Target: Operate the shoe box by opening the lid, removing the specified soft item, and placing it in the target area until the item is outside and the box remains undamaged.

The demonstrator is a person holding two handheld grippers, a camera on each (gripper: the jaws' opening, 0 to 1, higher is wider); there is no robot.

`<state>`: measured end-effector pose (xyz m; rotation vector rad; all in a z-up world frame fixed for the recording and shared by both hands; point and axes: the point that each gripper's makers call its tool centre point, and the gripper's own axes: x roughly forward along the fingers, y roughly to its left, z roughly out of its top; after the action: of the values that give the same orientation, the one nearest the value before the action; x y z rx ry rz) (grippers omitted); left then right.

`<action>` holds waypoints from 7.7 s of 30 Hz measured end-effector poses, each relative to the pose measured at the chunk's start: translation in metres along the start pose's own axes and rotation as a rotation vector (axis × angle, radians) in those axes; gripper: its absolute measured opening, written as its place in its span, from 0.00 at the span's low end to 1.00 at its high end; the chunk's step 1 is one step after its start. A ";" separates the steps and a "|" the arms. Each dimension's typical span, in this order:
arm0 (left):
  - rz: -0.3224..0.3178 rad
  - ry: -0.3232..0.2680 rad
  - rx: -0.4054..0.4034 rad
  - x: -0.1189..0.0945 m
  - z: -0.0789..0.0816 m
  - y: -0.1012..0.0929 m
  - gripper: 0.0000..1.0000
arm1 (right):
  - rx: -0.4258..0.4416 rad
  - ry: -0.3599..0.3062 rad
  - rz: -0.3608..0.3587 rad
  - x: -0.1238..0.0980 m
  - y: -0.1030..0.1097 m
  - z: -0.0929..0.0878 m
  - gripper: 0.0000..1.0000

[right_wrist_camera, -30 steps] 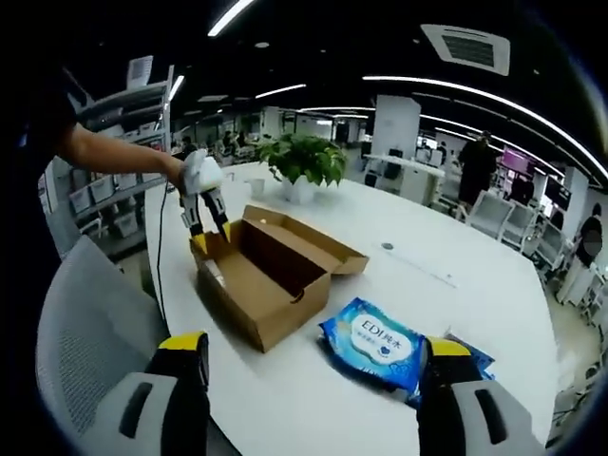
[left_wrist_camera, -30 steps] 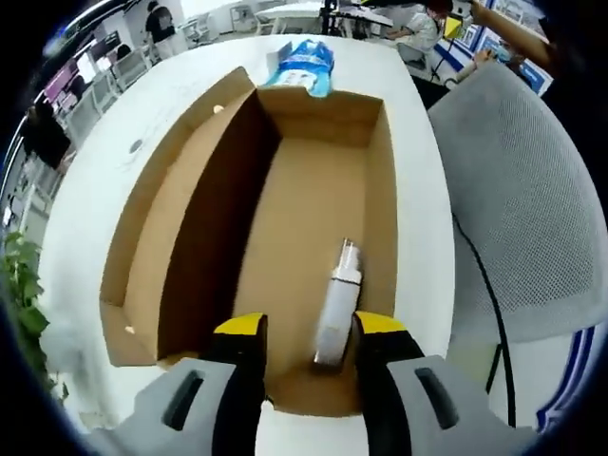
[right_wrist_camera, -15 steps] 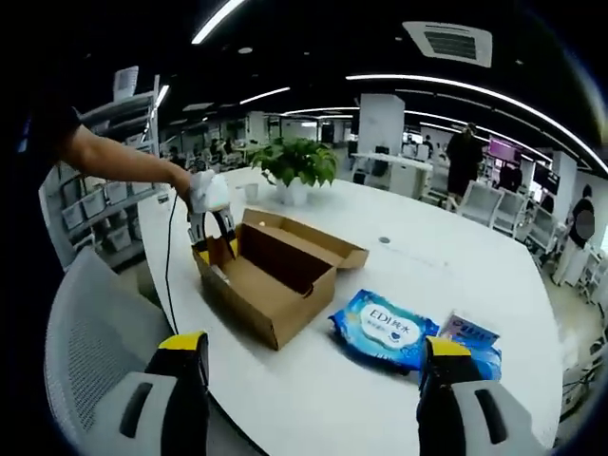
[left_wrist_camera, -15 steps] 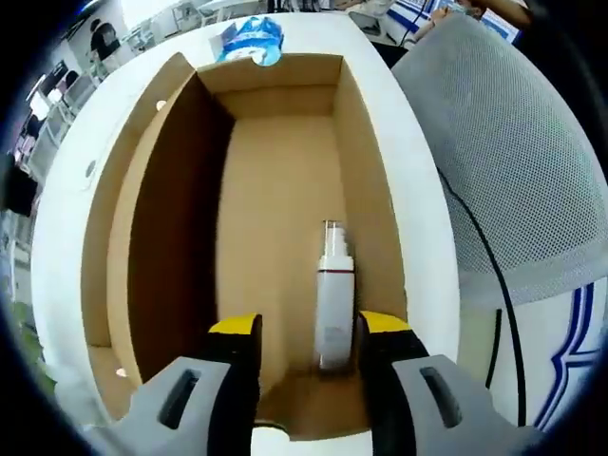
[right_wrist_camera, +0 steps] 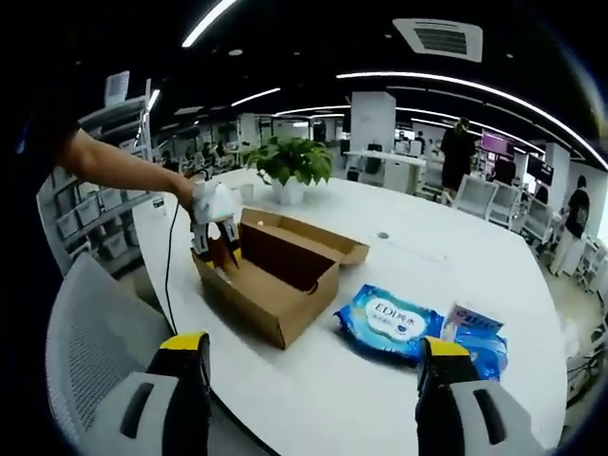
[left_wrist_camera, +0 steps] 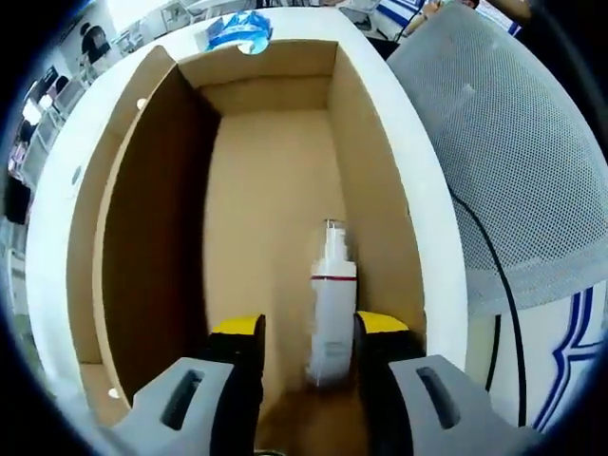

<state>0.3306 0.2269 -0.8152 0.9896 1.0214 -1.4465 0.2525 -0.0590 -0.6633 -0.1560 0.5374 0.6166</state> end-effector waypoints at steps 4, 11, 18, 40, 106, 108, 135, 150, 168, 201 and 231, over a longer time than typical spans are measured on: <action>0.012 0.015 0.008 0.009 -0.004 -0.002 0.33 | 0.014 0.012 0.000 0.002 0.003 -0.007 0.90; 0.023 0.026 0.033 0.021 -0.004 -0.002 0.25 | 0.025 0.015 -0.003 0.002 0.004 -0.009 0.89; 0.013 0.050 0.085 0.021 -0.003 -0.001 0.22 | 0.037 0.020 -0.012 0.001 0.004 -0.012 0.87; 0.254 -0.085 0.106 -0.038 0.050 0.017 0.19 | -0.003 -0.074 0.073 0.003 0.019 0.001 0.77; 0.046 -0.471 0.380 -0.090 0.221 -0.112 0.19 | -0.430 -0.148 0.335 0.000 0.105 0.037 0.16; 0.047 -0.469 0.376 -0.089 0.221 -0.111 0.19 | -0.438 -0.152 0.334 0.001 0.105 0.036 0.15; 0.281 -0.588 0.078 -0.106 0.198 -0.078 0.43 | -0.522 -0.091 0.332 0.011 0.071 0.057 0.13; 0.393 -0.743 -0.239 -0.127 0.154 -0.080 0.64 | -0.666 0.008 0.263 0.022 -0.014 0.094 0.14; 0.591 -0.853 -0.511 -0.156 0.113 -0.088 0.95 | -0.838 0.283 0.291 0.066 -0.106 0.117 0.14; 0.733 -0.796 -0.687 -0.162 0.075 -0.103 1.00 | -0.968 0.759 0.440 0.163 -0.165 0.074 0.15; 0.760 -0.762 -0.772 -0.156 0.051 -0.108 0.97 | -0.937 0.887 0.454 0.196 -0.165 0.022 0.15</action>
<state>0.2365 0.2313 -0.6428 0.1516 0.4526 -0.5823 0.4933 -0.0859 -0.7499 -1.2601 1.1171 1.2203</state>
